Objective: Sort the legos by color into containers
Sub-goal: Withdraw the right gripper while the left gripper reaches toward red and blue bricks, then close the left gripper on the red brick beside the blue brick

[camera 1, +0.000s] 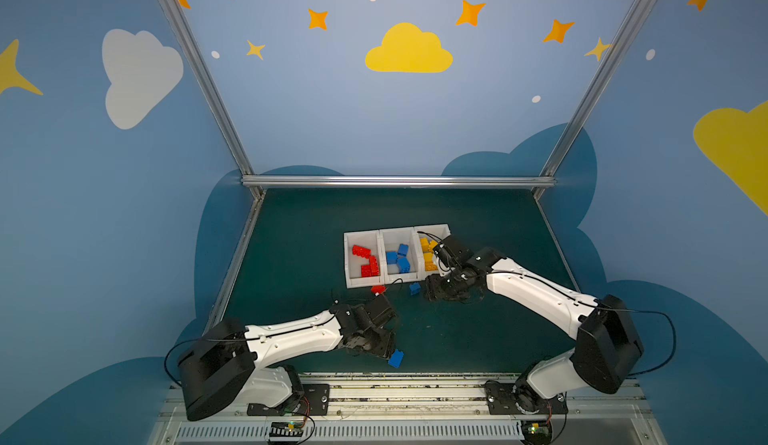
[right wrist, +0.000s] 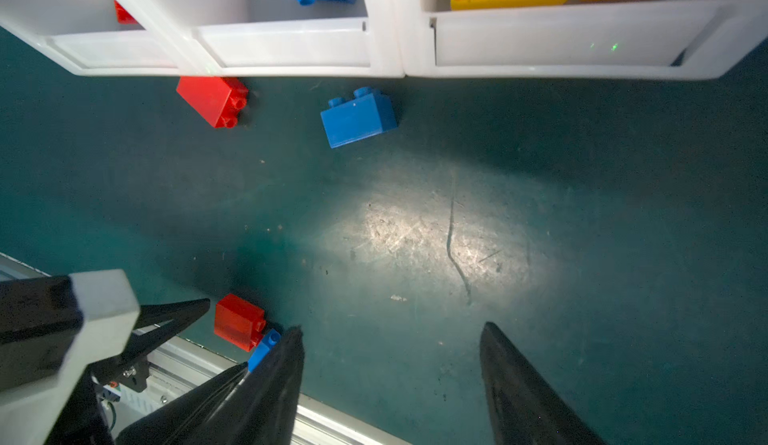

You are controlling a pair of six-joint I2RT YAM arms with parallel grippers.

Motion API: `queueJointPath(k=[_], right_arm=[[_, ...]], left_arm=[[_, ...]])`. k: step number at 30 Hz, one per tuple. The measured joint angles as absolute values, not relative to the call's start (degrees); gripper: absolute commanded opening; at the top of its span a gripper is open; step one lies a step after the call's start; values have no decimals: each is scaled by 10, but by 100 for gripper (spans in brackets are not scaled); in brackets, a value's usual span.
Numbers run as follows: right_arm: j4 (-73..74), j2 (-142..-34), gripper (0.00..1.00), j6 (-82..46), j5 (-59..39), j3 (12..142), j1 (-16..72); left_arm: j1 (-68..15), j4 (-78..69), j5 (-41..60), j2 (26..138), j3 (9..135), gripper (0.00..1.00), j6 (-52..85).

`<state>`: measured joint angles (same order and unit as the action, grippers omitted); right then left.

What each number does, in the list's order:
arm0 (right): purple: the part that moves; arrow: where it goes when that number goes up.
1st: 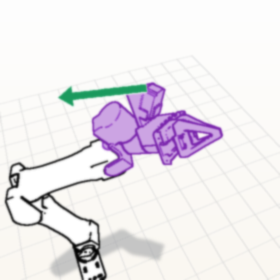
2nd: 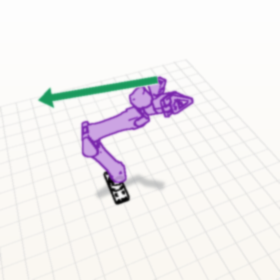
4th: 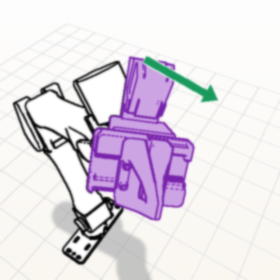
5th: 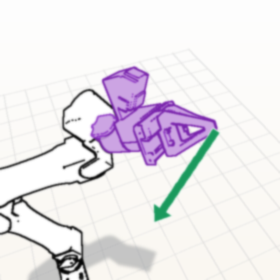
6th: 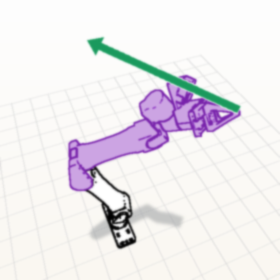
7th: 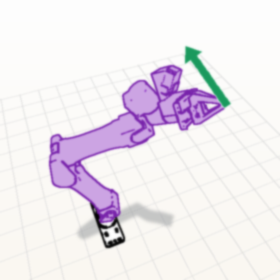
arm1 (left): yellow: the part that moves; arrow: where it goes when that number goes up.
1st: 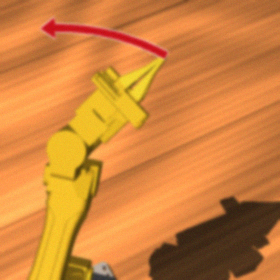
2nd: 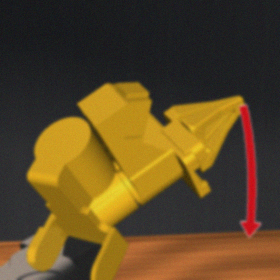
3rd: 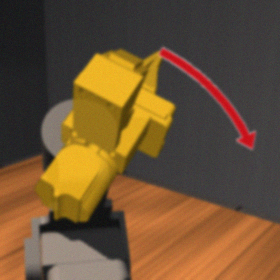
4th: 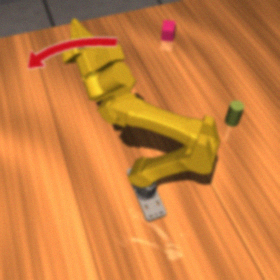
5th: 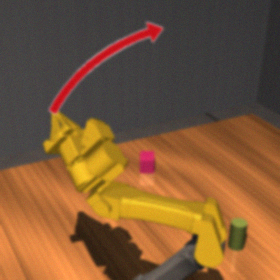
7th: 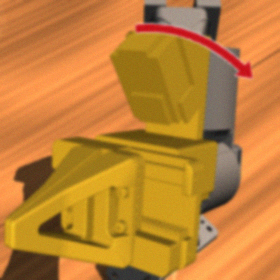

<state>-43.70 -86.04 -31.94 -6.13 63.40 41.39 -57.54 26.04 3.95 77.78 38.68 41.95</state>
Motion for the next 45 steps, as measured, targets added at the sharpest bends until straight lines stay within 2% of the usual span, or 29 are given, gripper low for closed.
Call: queueJointPath(k=[6,11,17,22,27,33,40,45], right_arm=[[-435,-853,67,-321,-59,624,410],[-435,-849,67,-323,-58,616,409],[-434,-847,67,-324,-58,615,409],[-434,-847,67,-326,-58,615,409],[-434,-847,67,-326,-58,615,409],[-435,-847,66,-328,-58,615,409],[-435,-847,66,-328,-58,614,409],[-434,-847,66,-328,-58,611,409]], left_arm=[[-579,270,33,794,396,52,418],[-579,280,18,794,396,50,420],[-579,281,13,801,396,50,420],[-579,280,13,801,396,57,416],[-579,274,16,813,396,56,413],[-579,276,12,821,402,48,413],[-579,297,-6,821,408,46,411],[-579,323,-30,809,408,54,411]])
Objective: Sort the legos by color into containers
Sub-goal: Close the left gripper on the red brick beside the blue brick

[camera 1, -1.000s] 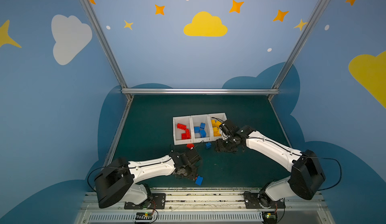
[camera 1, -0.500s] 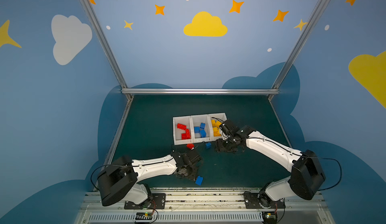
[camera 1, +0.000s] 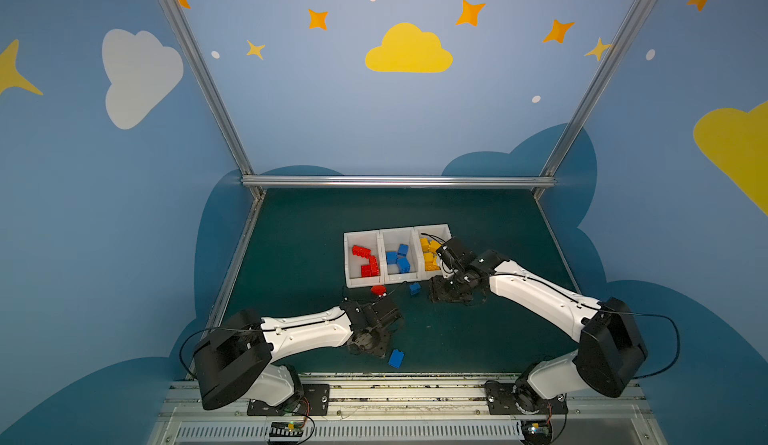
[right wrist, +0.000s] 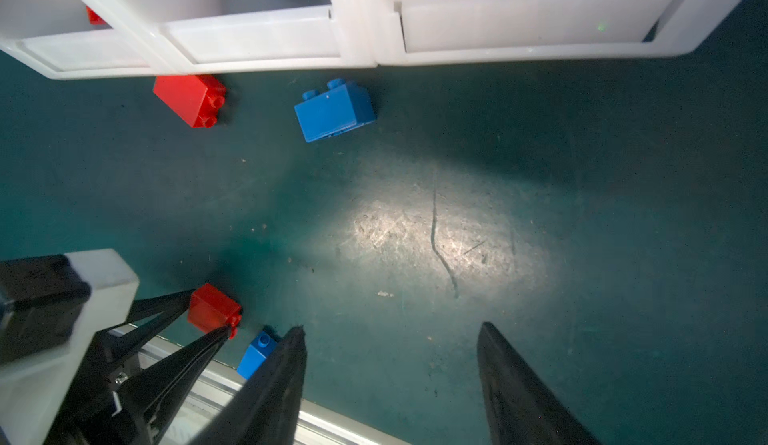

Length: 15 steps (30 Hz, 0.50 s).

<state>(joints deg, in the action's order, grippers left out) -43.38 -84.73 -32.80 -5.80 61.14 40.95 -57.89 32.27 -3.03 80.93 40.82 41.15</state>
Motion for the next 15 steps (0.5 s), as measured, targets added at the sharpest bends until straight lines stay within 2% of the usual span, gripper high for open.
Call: queueJointPath(k=[3,6,12,15], right_arm=[[-433,-847,66,-328,-58,609,409],[-432,-847,66,-328,-58,608,409],[-428,-847,66,-328,-58,604,409],[-427,-847,66,-328,-58,600,409]], left_arm=[[-579,325,-30,808,408,59,409],[-580,320,-24,808,408,61,407],[-586,310,-14,815,408,59,403],[-586,306,-11,825,411,55,402]])
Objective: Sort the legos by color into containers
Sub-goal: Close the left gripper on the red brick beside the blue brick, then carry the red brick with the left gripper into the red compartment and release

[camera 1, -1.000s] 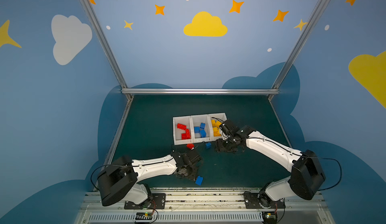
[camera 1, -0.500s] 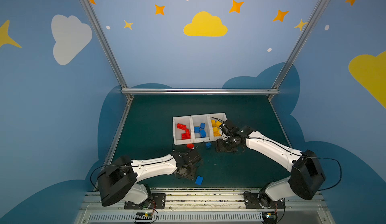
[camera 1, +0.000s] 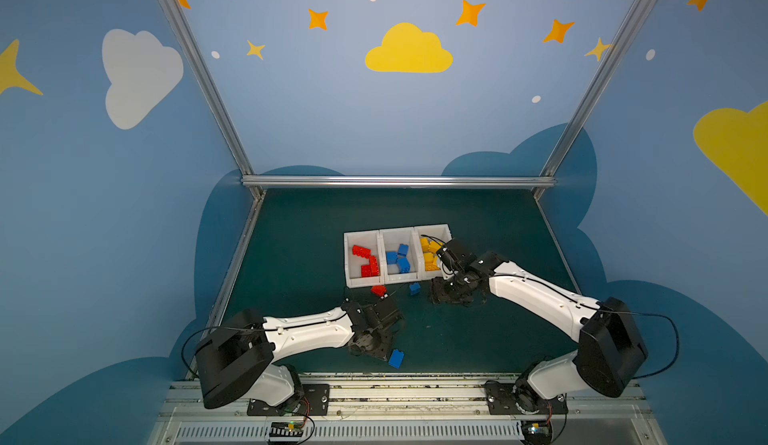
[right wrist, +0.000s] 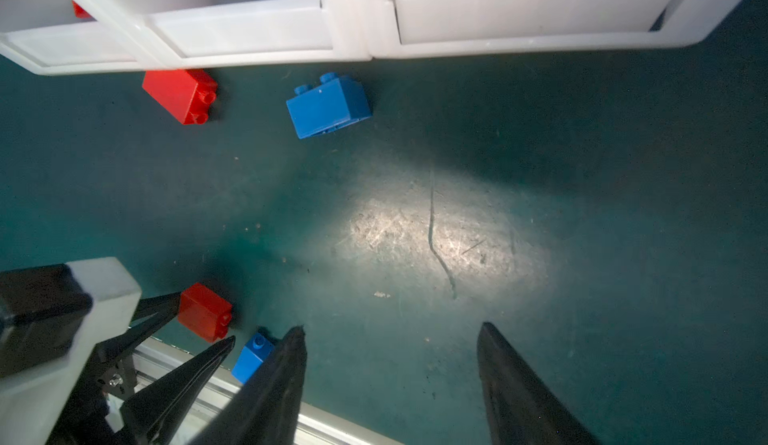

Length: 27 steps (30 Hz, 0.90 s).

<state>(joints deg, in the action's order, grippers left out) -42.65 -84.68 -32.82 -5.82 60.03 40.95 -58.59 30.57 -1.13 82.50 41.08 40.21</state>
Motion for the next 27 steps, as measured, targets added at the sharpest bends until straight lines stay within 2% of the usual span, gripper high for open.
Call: queueJointPath(k=[11,21,27], right_arm=[[-426,-835,66,-331,-58,594,409],[-430,-814,65,-330,-56,590,401],[-441,-785,65,-323,-55,590,387]], left_arm=[[-586,321,-23,846,430,36,401],[-580,354,-60,831,483,40,400],[-500,352,-87,812,560,40,362]])
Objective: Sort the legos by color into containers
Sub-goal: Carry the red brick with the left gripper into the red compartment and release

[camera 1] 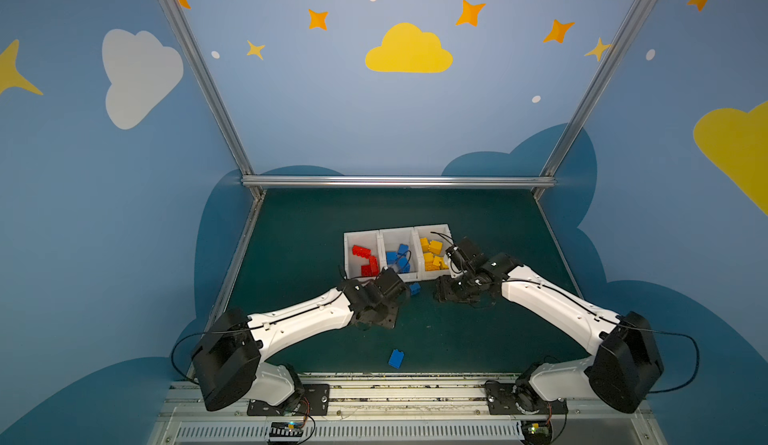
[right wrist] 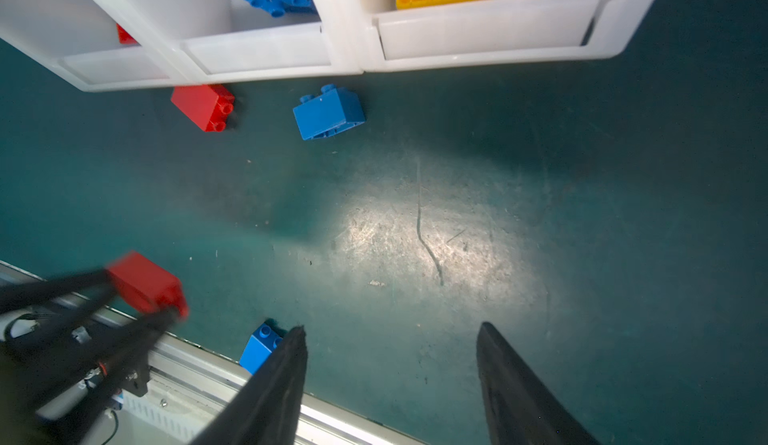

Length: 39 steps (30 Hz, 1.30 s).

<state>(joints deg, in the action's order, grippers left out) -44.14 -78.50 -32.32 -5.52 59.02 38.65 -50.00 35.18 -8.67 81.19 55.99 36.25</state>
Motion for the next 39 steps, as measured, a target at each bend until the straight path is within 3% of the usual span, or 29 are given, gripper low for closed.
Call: queueJointPath(k=[10,19,29,39], right_arm=[[-463,-742,65,-317,-51,580,371],[-481,-697,65,-324,-42,554,365],[-497,-678,66,-333,-37,545,365],[-511,-668,66,-343,-33,540,377]], left_arm=[[-327,320,-81,854,659,39,273],[-288,305,-66,940,688,40,235],[-264,301,-61,967,696,63,226],[-258,292,-55,888,651,72,229]])
